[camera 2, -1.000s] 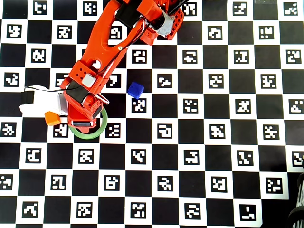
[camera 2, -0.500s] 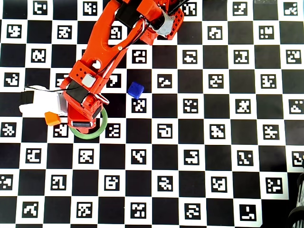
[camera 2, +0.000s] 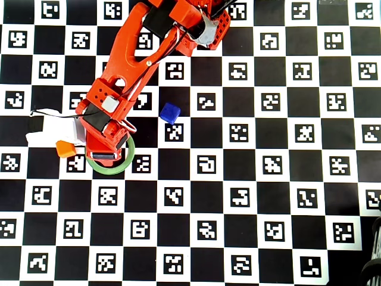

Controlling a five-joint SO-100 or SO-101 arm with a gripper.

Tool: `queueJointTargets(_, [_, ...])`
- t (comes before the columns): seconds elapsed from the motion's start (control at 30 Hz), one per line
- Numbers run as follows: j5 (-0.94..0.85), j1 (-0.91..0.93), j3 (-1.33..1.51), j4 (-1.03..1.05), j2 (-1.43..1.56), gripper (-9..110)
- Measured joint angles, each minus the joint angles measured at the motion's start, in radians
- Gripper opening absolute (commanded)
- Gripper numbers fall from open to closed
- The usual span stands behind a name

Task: Grab the red cube then put it in the green circle then put the blue cube on top and finally the orange cube on top

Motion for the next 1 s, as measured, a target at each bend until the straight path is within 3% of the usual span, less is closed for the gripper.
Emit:
queueJointTargets(0.73, [0.0, 0.0, 0.0, 0.012, 0.0, 16])
queueJointTargets(1.0, [0.015, 0.0, 0.0, 0.014, 0.0, 34])
